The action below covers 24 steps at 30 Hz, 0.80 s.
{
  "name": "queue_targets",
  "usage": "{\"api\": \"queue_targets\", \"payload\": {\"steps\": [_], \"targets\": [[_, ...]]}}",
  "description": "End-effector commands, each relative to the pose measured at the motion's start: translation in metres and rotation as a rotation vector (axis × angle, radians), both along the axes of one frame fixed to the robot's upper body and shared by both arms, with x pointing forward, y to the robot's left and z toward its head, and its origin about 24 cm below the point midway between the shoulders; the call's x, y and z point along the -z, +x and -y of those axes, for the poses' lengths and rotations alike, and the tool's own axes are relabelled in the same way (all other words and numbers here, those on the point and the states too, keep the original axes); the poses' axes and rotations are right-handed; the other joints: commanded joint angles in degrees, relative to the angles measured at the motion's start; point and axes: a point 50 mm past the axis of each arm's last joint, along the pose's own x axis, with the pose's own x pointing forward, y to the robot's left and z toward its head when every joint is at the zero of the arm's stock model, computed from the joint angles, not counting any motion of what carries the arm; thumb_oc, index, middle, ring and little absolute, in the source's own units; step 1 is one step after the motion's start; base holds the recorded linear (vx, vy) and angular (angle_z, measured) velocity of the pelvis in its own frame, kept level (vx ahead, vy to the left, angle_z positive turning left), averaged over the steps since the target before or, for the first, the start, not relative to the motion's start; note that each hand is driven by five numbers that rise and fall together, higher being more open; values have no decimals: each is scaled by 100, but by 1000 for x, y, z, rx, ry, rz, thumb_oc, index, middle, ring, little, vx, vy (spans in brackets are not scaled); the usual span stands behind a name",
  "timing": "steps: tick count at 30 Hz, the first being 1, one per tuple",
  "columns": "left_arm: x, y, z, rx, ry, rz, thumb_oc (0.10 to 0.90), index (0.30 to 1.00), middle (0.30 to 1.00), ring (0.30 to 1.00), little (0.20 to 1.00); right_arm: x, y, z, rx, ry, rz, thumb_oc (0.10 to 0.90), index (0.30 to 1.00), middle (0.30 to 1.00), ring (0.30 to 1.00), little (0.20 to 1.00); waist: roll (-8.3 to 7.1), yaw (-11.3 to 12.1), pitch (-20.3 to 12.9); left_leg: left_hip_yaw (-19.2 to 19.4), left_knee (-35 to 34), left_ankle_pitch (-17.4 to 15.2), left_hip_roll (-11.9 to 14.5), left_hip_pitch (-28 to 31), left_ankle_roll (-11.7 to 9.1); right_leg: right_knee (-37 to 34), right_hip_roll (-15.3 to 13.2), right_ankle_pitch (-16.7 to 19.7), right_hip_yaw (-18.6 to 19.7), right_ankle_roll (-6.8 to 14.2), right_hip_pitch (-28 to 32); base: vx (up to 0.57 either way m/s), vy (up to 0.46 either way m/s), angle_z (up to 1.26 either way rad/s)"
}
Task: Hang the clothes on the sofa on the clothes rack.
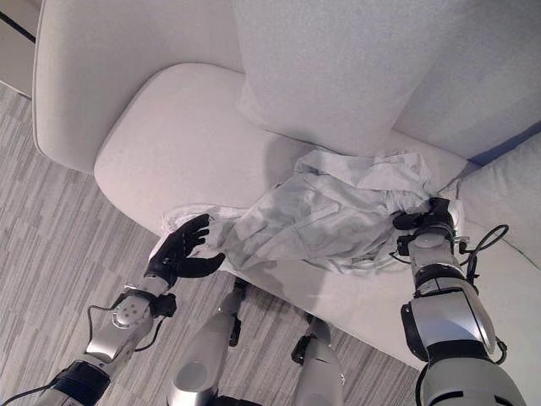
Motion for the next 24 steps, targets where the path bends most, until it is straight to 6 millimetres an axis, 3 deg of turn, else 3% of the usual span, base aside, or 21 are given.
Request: {"api": "queue_targets", "payload": {"steps": [1, 5, 6, 7, 8, 11, 12, 14, 16, 17, 19, 21, 24], "targets": [[-40, 5, -9, -21, -24, 213, 800, 900, 900, 900, 900, -41, 21, -28, -122, -89, 230, 400, 300, 300, 300, 300, -311, -28, -154, 341, 30, -382, -15, 52, -120, 50, -523, -504, 103, 505, 606, 0, 0, 0], [-42, 5, -24, -73, 31, 223, 800, 900, 900, 900, 900, -74, 9, -47, -262, -221, 446, 400, 300, 300, 300, 300, -568, -249, -326, 401, 30, -487, 56, 287, -118, 50, -523, -551, 110, 499, 797, 37, -20, -4], [-44, 7, -25, -72, 44, 233, 800, 900, 900, 900, 900, -87, 3, -47, -275, -247, 507, 400, 300, 300, 300, 300, -616, -295, -366, 417, 30, -507, 68, 327, -121, 50, -522, -563, 109, 497, 833, 64, -32, -3], [-52, 12, -26, -61, 72, 263, 800, 900, 900, 900, 900, -112, -8, -53, -320, -292, 626, 400, 300, 300, 300, 300, -750, -419, -473, 464, 30, -588, 103, 465, -130, 50, -514, -601, 105, 501, 935, 0, 0, 0], [-52, 12, -25, -58, 73, 263, 800, 900, 900, 900, 900, -112, -9, -52, -317, -292, 626, 400, 300, 300, 300, 300, -752, -412, -482, 457, 30, -562, 94, 440, -120, 50, -522, -579, 100, 502, 916, 55, -27, -2], [-57, 18, -22, -19, 116, 277, 800, 900, 900, 900, 900, -145, -25, -58, -382, -347, 773, 400, 300, 300, 300, 300, -968, -559, -699, 551, 30, -666, 145, 667, -120, 50, -498, -628, 134, 514, 1069, 65, -13, -6], [-55, 21, -19, 7, 127, 266, 800, 900, 900, 900, 900, -155, -30, -60, -417, -361, 808, 400, 300, 300, 300, 300, -1100, -639, -877, 612, 30, -728, 172, 810, -115, 50, -479, -655, 171, 520, 1166, 101, -10, -19], [-53, 21, -16, 26, 127, 253, 800, 900, 900, 900, 900, -162, -33, -59, -428, -373, 823, 400, 300, 300, 300, 300, -1177, -657, -965, 656, 30, -770, 184, 904, -106, 50, -473, -670, 196, 529, 1212, 75, -7, -29], [-49, 25, -14, 42, 174, 234, 800, 900, 900, 900, 900, -182, -36, -58, -451, -414, 848, 400, 300, 300, 300, 300, -1354, -729, -1185, 753, 30, -832, 226, 1094, -98, 50, -435, -690, 275, 531, 1295, 50, -3, -25], [-49, 26, -14, 42, 174, 235, 800, 900, 900, 900, 900, -182, -36, -59, -452, -414, 849, 400, 300, 300, 300, 300, -1350, -722, -1176, 765, 30, -836, 227, 1102, -98, 50, -436, -691, 287, 532, 1295, 31, -4, -21], [-42, 31, -9, 39, 187, 201, 800, 900, 900, 900, 900, -209, -40, -65, -501, -443, 911, 400, 300, 300, 300, 300, -1513, -791, -1320, 862, 30, -878, 272, 1239, -102, 50, -391, -697, 379, 530, 1331, 27, -15, -22], [-30, 35, -1, 38, 160, 145, 800, 900, 900, 900, 900, -224, -43, -73, -547, -445, 958, 400, 300, 300, 300, 300, -1598, -845, -1376, 925, 30, -904, 311, 1319, -109, 50, -347, -709, 457, 512, 1338, 20, -40, -25], [-28, 40, 7, 60, 182, 140, 800, 900, 900, 900, 900, -249, -50, -84, -623, -440, 1042, 400, 300, 300, 300, 300, -1720, -907, -1436, 1007, 30, -935, 361, 1402, -125, 50, -286, -714, 550, 504, 1320, 14, -38, -23]]}}
